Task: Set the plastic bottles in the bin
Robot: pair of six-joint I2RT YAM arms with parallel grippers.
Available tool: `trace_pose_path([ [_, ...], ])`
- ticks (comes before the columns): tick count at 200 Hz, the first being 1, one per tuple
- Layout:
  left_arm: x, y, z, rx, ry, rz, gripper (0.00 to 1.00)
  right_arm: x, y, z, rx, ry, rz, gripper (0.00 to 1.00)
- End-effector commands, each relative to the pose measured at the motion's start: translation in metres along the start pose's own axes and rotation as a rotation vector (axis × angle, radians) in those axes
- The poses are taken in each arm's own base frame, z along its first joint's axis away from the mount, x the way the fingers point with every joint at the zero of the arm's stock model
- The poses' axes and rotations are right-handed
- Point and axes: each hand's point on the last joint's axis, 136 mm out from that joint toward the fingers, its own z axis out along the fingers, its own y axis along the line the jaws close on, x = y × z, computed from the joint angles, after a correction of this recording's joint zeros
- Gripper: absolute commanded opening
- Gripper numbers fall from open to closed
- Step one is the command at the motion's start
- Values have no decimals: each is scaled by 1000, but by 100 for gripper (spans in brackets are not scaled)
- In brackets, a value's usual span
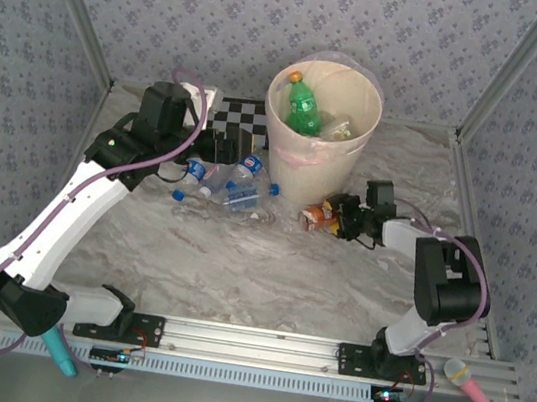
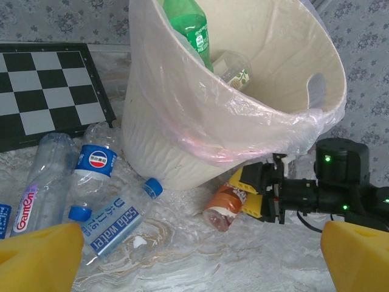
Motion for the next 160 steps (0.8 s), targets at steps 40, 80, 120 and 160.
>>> trace_pose_path([
  [40, -7, -5, -1, 4, -7, 27, 100, -27, 13, -81, 27, -181, -112, 56],
  [80, -14, -3, 1, -12, -29, 35, 100, -47, 41, -157, 37, -370, -249, 54],
  [120, -21, -2, 1, -25, -50, 62, 100, -66, 91, -229, 60, -590, -420, 54],
  [160, -21, 1, -2, -40, -61, 74, 100, -69, 142, -288, 86, -762, -603, 54],
])
